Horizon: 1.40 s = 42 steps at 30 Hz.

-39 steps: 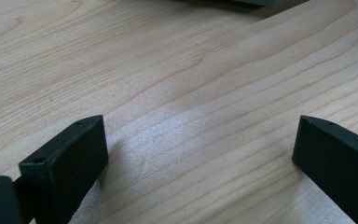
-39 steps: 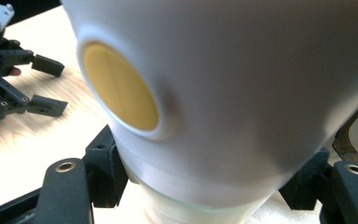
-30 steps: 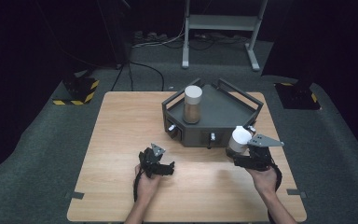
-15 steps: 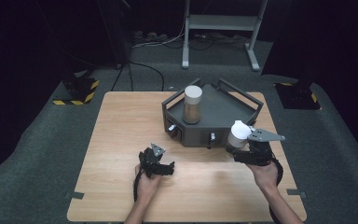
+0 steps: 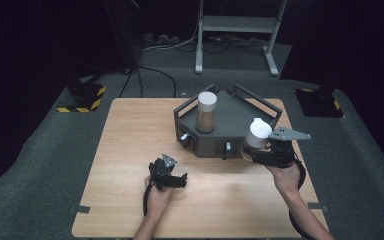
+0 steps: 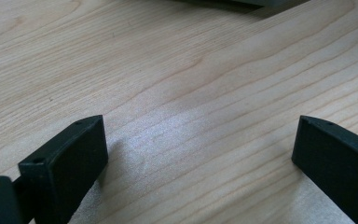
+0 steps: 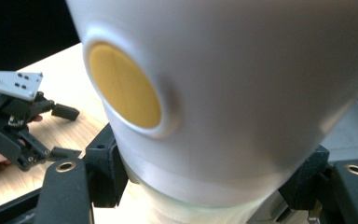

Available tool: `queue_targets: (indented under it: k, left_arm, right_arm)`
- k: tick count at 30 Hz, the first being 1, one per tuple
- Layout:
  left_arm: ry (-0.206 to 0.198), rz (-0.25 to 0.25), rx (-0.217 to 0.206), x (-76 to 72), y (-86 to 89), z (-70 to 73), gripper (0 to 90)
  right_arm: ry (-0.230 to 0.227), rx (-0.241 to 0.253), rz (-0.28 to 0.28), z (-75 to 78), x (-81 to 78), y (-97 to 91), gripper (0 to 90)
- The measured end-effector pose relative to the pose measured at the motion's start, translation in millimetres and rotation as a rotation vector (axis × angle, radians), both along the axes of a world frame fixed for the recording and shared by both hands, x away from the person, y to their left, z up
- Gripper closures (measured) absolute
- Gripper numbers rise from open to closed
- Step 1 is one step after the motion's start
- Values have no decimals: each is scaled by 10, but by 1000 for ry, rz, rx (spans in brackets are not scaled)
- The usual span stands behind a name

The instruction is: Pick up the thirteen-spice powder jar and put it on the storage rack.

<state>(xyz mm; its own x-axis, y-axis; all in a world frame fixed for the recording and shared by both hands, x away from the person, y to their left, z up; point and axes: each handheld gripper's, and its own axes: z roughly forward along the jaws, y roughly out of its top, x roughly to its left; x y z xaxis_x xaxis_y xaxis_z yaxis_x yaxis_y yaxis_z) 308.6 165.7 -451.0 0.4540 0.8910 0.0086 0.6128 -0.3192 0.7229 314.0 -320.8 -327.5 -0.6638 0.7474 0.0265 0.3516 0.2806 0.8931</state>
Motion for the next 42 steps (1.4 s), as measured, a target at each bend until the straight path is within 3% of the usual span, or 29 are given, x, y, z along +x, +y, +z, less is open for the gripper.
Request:
queue_targets:
  k: [14, 19, 27, 36, 42]
  left_arm:
    - [-1, 1, 2, -2, -5, 0, 33]
    - [-1, 0, 3, -2, -5, 0, 33]
    - [-1, 0, 3, -2, -5, 0, 32]
    - [-1, 0, 4, -2, -5, 0, 32]
    - [-1, 1, 3, -2, -6, 0, 32]
  right_arm:
    - [-9, 23, -8, 209, 197, -13, 309]
    - [-20, 4, -13, 311, 270, 34, 309]
    - [-12, -3, -22, 344, 363, 95, 309]
    - [-8, -44, -33, 367, 524, 268, 309]
    - [15, -27, -54, 335, 662, 343, 309]
